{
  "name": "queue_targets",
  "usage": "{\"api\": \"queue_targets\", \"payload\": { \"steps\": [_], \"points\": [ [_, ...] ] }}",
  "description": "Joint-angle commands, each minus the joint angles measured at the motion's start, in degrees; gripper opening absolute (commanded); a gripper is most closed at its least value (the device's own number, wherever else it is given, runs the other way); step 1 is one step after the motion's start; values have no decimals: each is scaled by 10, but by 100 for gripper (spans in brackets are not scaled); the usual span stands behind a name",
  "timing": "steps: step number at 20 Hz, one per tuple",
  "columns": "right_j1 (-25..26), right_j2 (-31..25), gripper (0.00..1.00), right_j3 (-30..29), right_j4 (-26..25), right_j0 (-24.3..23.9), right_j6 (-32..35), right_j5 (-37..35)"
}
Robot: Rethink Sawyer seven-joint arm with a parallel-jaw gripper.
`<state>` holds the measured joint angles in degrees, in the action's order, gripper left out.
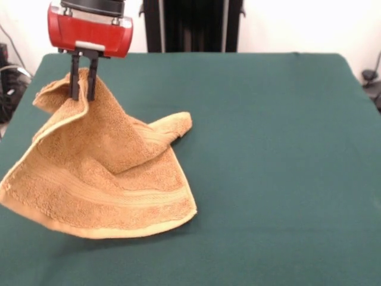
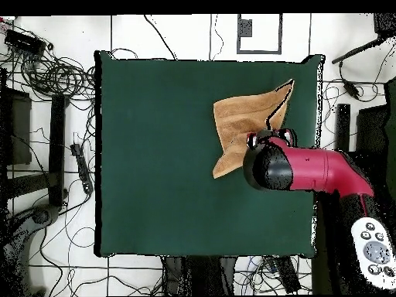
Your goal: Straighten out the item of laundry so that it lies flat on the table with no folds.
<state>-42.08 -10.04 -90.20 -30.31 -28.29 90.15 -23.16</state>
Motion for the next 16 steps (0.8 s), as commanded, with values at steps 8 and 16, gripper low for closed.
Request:
{"api": "queue_targets", "payload": {
  "steps": [8,16],
  "points": [
    [25,35,0,-11,-23,14,36,-8],
    [28,35,0,-7,-35,2,25,10]
  ]
}}
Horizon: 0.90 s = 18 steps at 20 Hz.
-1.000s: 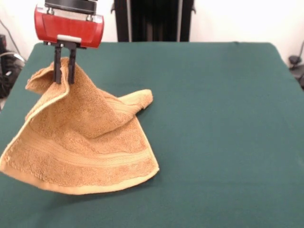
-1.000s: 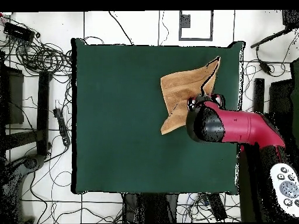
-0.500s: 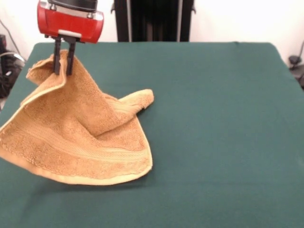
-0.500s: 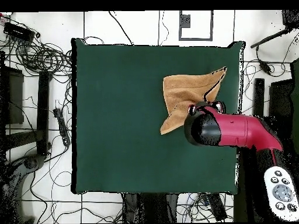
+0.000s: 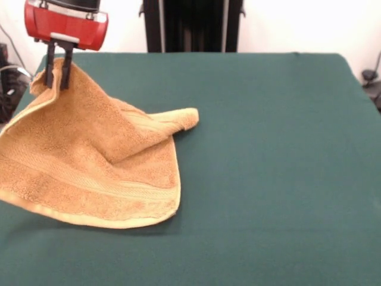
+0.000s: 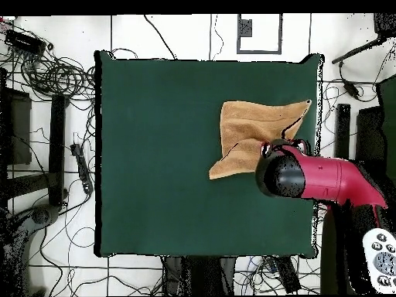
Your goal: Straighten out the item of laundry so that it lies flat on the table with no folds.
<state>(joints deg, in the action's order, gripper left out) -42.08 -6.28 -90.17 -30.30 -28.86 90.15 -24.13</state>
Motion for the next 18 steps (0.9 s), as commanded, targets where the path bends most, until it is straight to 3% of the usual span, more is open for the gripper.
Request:
{"api": "queue_targets", "payload": {
  "steps": [1,3,4,14,18],
  "points": [
    [30,-6,0,-9,-34,6,31,34],
    [36,-18,0,-7,-32,0,19,32],
    [37,-24,100,-7,-37,-2,8,37],
    [32,-11,100,-20,-25,4,44,49],
    [-7,-18,100,-60,-6,0,51,48]
  ]
}}
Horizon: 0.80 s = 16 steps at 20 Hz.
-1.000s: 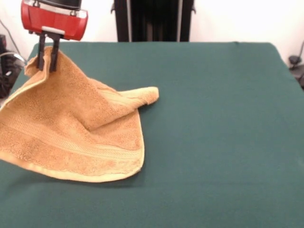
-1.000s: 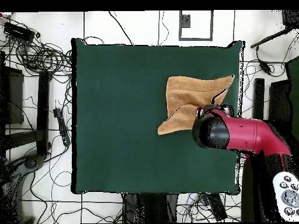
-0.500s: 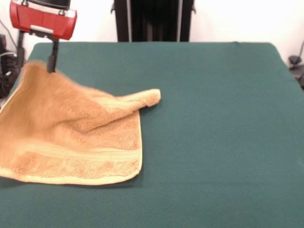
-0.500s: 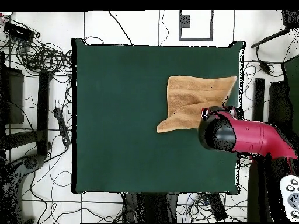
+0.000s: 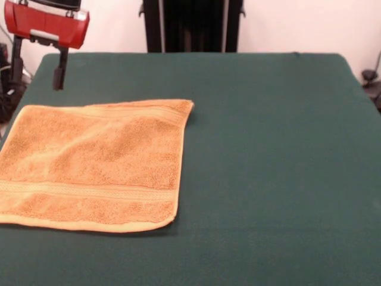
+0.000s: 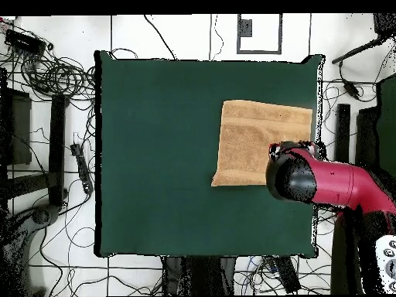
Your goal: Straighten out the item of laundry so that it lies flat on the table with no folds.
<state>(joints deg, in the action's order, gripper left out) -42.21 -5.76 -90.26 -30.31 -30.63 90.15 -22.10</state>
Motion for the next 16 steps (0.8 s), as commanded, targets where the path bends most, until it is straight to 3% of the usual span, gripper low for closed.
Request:
{"api": "queue_targets", "payload": {
  "steps": [1,6,11,16],
  "points": [
    [-16,-33,100,-73,6,17,53,24],
    [-38,-75,100,-119,44,25,81,48],
    [-20,-37,100,-93,56,80,121,49],
    [16,-26,100,-76,65,102,133,81]
  ]
}}
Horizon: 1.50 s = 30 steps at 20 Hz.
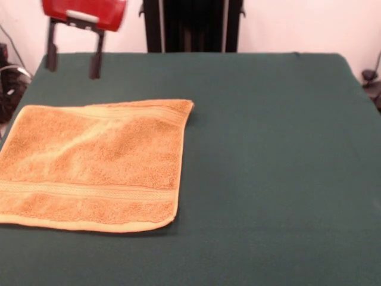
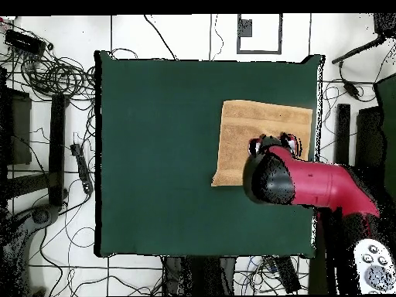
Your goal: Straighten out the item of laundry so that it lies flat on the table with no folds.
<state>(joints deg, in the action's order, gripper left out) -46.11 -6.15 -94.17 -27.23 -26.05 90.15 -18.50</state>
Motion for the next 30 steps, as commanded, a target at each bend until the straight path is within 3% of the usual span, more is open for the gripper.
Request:
{"api": "queue_targets", "payload": {
  "steps": [1,12,19,30],
  "points": [
    [61,-25,100,-36,35,56,130,52],
    [109,-31,100,3,64,67,103,58],
    [150,-41,100,71,59,61,68,41],
    [213,-10,100,176,82,97,93,13]
  ]
}}
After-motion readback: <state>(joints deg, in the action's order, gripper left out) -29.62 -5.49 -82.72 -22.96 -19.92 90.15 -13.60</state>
